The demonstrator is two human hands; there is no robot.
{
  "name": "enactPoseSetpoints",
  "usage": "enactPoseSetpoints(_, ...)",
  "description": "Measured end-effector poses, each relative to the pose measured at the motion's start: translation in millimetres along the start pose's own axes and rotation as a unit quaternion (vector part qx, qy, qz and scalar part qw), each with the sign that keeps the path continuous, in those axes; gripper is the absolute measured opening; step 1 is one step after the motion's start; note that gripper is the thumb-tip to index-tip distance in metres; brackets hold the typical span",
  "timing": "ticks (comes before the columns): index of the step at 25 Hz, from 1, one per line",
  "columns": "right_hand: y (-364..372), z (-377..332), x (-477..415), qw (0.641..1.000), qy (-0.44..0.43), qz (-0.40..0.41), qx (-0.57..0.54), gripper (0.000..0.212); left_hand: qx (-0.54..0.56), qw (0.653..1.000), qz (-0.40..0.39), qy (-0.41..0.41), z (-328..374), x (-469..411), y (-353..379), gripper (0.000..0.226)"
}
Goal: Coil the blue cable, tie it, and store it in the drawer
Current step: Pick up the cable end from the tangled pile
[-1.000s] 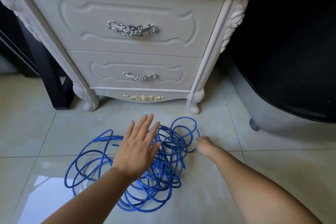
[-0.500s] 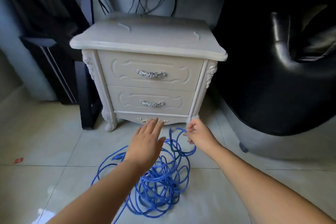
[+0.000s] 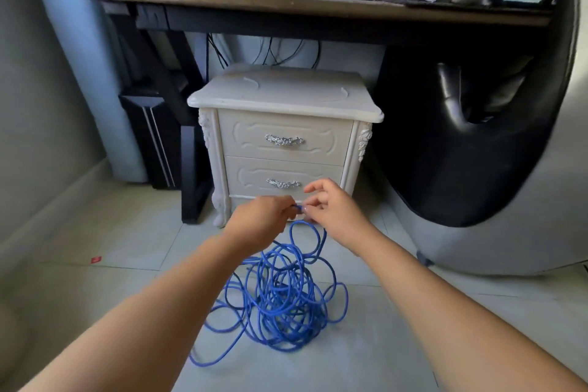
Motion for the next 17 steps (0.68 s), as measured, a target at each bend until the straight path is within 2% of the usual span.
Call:
enactPoseSetpoints(2, 0, 0, 9, 0.999, 0.031, -0.025, 0.016, 0.019, 0.025, 0.999, 0.048, 0.003, -4, 12, -11, 0.020)
enactPoseSetpoints(4, 1, 8, 21, 0.990, 0.076, -0.088, 0.074, 0.009, 0.128, 0.989, 0.069, -0.009, -17, 19, -15, 0.021)
enactPoseSetpoints(5, 1, 11, 25, 0.986, 0.091, -0.109, 0.085, 0.012, 0.184, 0.981, 0.063, -0.009, -23, 22, -17, 0.022)
enactPoseSetpoints(7, 2, 9, 25, 0.991, 0.092, -0.080, 0.060, 0.019, 0.295, 0.955, 0.030, -0.009, -32, 26, -20, 0.024)
enactPoseSetpoints(10, 2, -6, 17, 0.997, 0.071, 0.017, -0.033, 0.023, 0.450, 0.890, -0.062, -0.051, -44, 27, -18, 0.023)
enactPoseSetpoints(11, 2, -10, 14, 0.995, 0.066, 0.046, -0.062, 0.024, 0.448, 0.886, -0.095, -0.070, -48, 26, -13, 0.024)
enactPoseSetpoints(12, 2, -13, 11, 0.992, 0.061, 0.068, -0.089, 0.023, 0.406, 0.901, -0.127, -0.084, -52, 25, -4, 0.032)
enactPoseSetpoints(14, 3, -16, 5, 0.985, 0.055, 0.088, -0.135, 0.024, 0.239, 0.952, -0.170, -0.092, -57, 19, 20, 0.061)
enactPoseSetpoints(16, 6, -22, -2, 0.981, 0.037, 0.087, -0.171, 0.025, 0.088, 0.984, -0.142, -0.068, -55, 9, 41, 0.087)
enactPoseSetpoints(17, 7, -25, -6, 0.977, 0.025, 0.085, -0.196, 0.025, 0.055, 0.990, -0.115, -0.061, -53, 3, 48, 0.096)
Point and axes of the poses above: each hand's wrist, its own x-axis away from the middle knuckle, its own y-axis out of the palm, z = x × y, the point moved 2 cm from there along -x, towards the middle knuckle, and after that the axes turned 7 degrees about -y, right-handed, at the moved point
